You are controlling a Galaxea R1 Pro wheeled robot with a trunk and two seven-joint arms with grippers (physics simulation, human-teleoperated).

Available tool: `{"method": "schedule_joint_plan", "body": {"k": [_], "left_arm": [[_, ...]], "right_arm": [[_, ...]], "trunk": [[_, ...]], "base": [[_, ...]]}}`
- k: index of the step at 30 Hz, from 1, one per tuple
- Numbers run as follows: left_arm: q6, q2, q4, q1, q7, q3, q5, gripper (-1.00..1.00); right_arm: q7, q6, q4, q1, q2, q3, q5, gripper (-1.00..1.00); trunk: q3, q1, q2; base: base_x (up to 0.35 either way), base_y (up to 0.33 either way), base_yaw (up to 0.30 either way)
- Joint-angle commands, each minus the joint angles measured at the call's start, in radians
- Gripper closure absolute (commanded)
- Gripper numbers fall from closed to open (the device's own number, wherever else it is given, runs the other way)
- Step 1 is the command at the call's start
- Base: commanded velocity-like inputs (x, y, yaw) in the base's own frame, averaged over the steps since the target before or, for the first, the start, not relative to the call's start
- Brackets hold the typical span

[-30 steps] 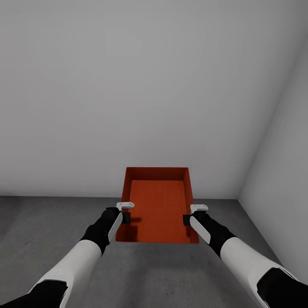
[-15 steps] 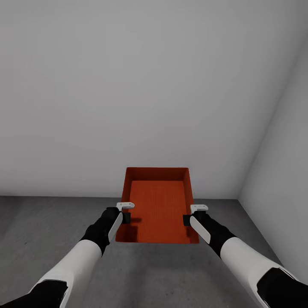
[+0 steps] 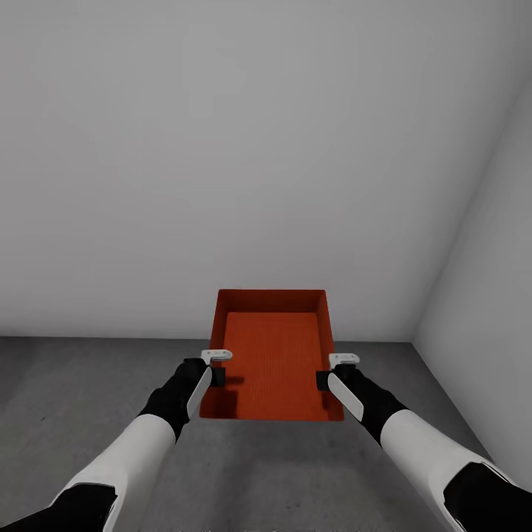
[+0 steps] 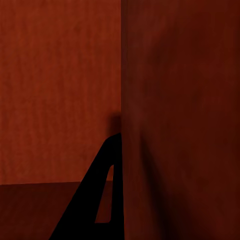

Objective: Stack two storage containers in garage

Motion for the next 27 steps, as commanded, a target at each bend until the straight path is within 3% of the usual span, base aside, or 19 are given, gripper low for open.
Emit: {"method": "schedule_joint_plan", "body": {"k": [1,27], "left_arm": [[0.005,0.001,0.000,0.000,0.010,-0.004,0.008,1.00],[0.006,0.001,0.001,0.000,0.013,-0.004,0.008,1.00]], "right_arm": [[-0.020,-0.024,-0.003,-0.002,-0.056,-0.048,0.047,1.00],[-0.020,-0.025,-0.002,-0.002,-0.056,-0.048,0.047,1.00]], "trunk": [[-0.007,0.004,-0.009],[-0.130,0.104,-0.191]], "base": [[0.000,0.000,0.000],[0.000,0.000,0.000]]}}
